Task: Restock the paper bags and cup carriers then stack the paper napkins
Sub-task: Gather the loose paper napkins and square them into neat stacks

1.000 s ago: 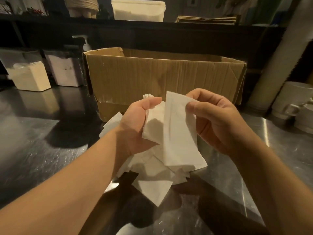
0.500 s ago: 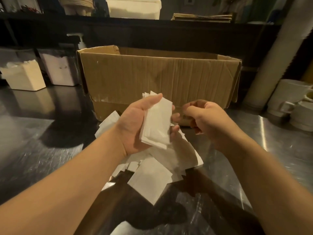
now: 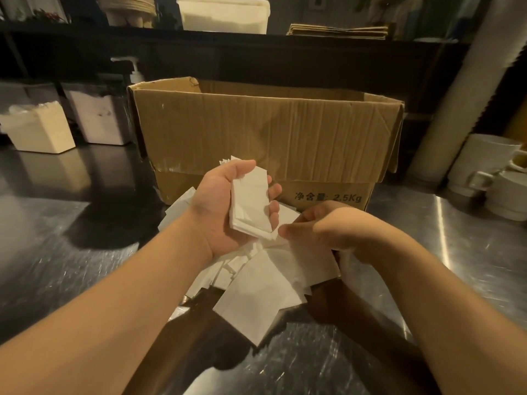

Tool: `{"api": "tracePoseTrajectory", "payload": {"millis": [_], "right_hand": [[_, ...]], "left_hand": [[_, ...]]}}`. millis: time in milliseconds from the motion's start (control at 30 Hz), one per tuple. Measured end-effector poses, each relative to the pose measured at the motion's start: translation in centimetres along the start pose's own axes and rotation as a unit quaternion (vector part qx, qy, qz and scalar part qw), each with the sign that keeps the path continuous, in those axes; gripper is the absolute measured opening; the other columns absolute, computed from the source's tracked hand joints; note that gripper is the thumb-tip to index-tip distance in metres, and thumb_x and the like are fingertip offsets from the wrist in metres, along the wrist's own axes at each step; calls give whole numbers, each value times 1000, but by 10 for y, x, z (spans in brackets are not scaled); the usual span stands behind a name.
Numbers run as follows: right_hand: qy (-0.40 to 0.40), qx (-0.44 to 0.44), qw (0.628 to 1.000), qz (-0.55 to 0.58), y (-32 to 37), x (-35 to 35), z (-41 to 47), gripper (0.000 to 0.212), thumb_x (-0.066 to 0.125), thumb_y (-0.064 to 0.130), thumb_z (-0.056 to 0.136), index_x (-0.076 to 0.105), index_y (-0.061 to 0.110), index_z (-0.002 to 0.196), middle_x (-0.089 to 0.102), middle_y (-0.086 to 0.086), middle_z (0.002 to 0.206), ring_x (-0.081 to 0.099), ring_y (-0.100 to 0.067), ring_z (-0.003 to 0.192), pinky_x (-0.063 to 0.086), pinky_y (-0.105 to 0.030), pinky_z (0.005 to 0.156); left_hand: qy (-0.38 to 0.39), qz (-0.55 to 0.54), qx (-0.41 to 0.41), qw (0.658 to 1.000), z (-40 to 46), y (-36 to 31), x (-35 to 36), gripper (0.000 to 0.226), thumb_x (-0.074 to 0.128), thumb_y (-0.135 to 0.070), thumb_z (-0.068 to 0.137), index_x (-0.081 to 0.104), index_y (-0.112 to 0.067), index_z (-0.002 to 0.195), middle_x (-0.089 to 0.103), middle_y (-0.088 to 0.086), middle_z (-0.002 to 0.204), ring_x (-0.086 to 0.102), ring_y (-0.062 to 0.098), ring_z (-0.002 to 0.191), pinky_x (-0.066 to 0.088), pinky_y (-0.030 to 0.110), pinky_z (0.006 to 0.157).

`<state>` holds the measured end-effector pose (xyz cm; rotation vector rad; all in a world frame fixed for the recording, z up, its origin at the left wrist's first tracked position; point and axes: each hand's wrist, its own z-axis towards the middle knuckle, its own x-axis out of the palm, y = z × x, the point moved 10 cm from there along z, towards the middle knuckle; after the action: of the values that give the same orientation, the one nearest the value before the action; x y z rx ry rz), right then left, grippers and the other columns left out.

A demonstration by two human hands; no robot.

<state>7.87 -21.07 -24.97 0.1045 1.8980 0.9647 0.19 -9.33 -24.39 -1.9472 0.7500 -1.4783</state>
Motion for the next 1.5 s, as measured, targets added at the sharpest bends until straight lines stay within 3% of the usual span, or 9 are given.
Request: {"api": "tracePoseTrajectory", "payload": {"millis": [267, 400, 533, 733, 900, 1033, 1167, 1367, 1500], "right_hand": [[19, -11, 999, -33, 14, 17, 0, 20, 76, 39, 87, 71, 31, 104, 66, 8, 92, 58, -9, 81, 45, -24, 65], [-57, -36, 996, 60, 11, -12, -2, 2, 70, 30, 91, 68, 31, 92, 68, 8, 90, 63, -12, 82, 49, -25, 63], [-102, -42, 983, 145, 6, -32, -4, 19, 72, 31, 91, 69, 27, 109, 71, 5, 97, 68, -16, 88, 51, -27, 64], [-109, -71, 979, 154, 10, -22, -3, 17, 69, 29, 95, 63, 35, 81, 68, 12, 83, 64, -7, 75, 52, -24, 61], [-130, -143, 919, 344, 18, -41, -11, 30, 68, 13, 94, 65, 21, 123, 72, 0, 112, 70, -22, 104, 62, -39, 85], [27, -179, 858, 481, 41, -29, -22, 28, 62, 24, 93, 60, 26, 121, 72, -5, 114, 71, -29, 107, 59, -45, 94], [33, -170, 890, 422, 47, -9, -20, 24, 68, 23, 92, 71, 15, 114, 71, -16, 115, 67, -41, 108, 56, -53, 98], [-17, -148, 926, 347, 44, 0, -22, 18, 73, 20, 90, 74, 15, 107, 78, 1, 93, 75, -18, 73, 58, -27, 61], [-74, -123, 933, 329, 35, -13, -16, 29, 73, 38, 91, 67, 22, 115, 77, 4, 91, 73, -17, 84, 58, -33, 71]], "left_hand": [[11, -13, 6, 1000, 1, -2, 2, 34, 57, -34, 89, 56, -13, 115, 60, 11, 98, 53, 23, 74, 45, 32, 72], [15, -26, 7, 1000, 1, -4, 1, 34, 57, -35, 89, 57, -13, 114, 62, 10, 97, 56, 23, 73, 46, 32, 73], [15, -25, 9, 1000, 1, -4, 1, 35, 57, -36, 89, 58, -13, 115, 63, 10, 97, 56, 24, 73, 46, 32, 73], [16, -20, 13, 1000, 2, -3, 1, 34, 56, -35, 89, 57, -13, 115, 63, 11, 96, 56, 24, 72, 46, 32, 70], [20, -1, 20, 1000, 3, -4, 1, 31, 56, -34, 88, 59, -12, 109, 60, 11, 96, 54, 25, 75, 45, 33, 71], [14, 21, 27, 999, 4, -5, 3, 28, 62, -36, 81, 67, -12, 96, 56, 11, 111, 56, 28, 87, 47, 36, 71], [57, 60, 30, 996, 2, -1, 14, 43, 52, -42, 89, 81, -12, 104, 72, 12, 107, 69, 30, 85, 51, 44, 84], [66, 75, 9, 995, 0, 8, 13, 69, 48, -73, 94, 81, -15, 113, 72, 13, 111, 70, 30, 100, 57, 48, 93], [90, 33, -10, 995, -6, 9, 22, 53, 63, -55, 93, 65, -9, 120, 64, 15, 111, 63, 28, 93, 52, 44, 88]]}}
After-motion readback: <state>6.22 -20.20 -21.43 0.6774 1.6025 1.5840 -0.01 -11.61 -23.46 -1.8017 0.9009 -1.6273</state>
